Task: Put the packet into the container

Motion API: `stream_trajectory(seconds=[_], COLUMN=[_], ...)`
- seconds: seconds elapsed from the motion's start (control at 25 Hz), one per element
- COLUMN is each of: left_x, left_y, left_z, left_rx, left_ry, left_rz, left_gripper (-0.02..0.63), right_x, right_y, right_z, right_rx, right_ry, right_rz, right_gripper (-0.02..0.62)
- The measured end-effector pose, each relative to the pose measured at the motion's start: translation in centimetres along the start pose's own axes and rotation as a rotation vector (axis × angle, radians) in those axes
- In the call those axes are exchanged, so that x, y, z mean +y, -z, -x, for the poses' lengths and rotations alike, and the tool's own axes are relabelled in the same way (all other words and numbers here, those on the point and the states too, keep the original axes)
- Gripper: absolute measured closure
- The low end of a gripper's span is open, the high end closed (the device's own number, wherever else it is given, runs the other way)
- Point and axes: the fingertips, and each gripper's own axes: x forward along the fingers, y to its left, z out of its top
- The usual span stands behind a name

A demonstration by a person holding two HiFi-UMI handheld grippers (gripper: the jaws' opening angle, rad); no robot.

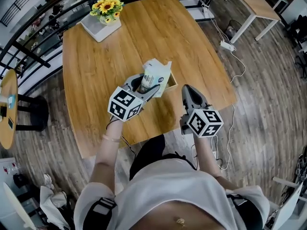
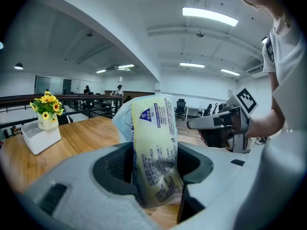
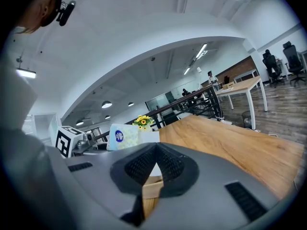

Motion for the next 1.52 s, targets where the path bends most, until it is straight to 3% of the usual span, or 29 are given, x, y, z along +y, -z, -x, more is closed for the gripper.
stream_trajectory(seconds=[0.24, 0.52, 0.96, 1.28, 1.52], left_x=[2.0, 2.2, 3.0, 1.3, 0.9], left_y=[1.4, 2.9, 5.3, 6.9, 7.6], left_z=[-2.5, -4.3, -5.5, -5.7, -6.0], left_rx=[0.133, 0.200, 0.365, 0.500, 0.542], left_ry=[0.075, 0.162, 0.206, 0.243, 0.271], left_rz=[-0.034, -0.058, -0.191, -0.265, -0.307], left_gripper=[0.371, 0.371, 0.371, 0.371, 0.371], right_x=[-0.9, -2.0, -2.3, -2.5, -1.8], right_y=[-0.2, -0.2, -0.4, -0.4, -0.5], right_z=[-2.0, -3.5, -5.5, -6.0, -7.1], right_rx=[0.013, 0.012, 0.007, 0.017, 0.013], right_ry=[0.012, 0.039, 0.064, 0.064, 0.047], right_rz=[-0.005, -0.017, -0.016, -0.016, -0.019], right_gripper=[0.583, 0.583, 0.583, 0.583, 0.583])
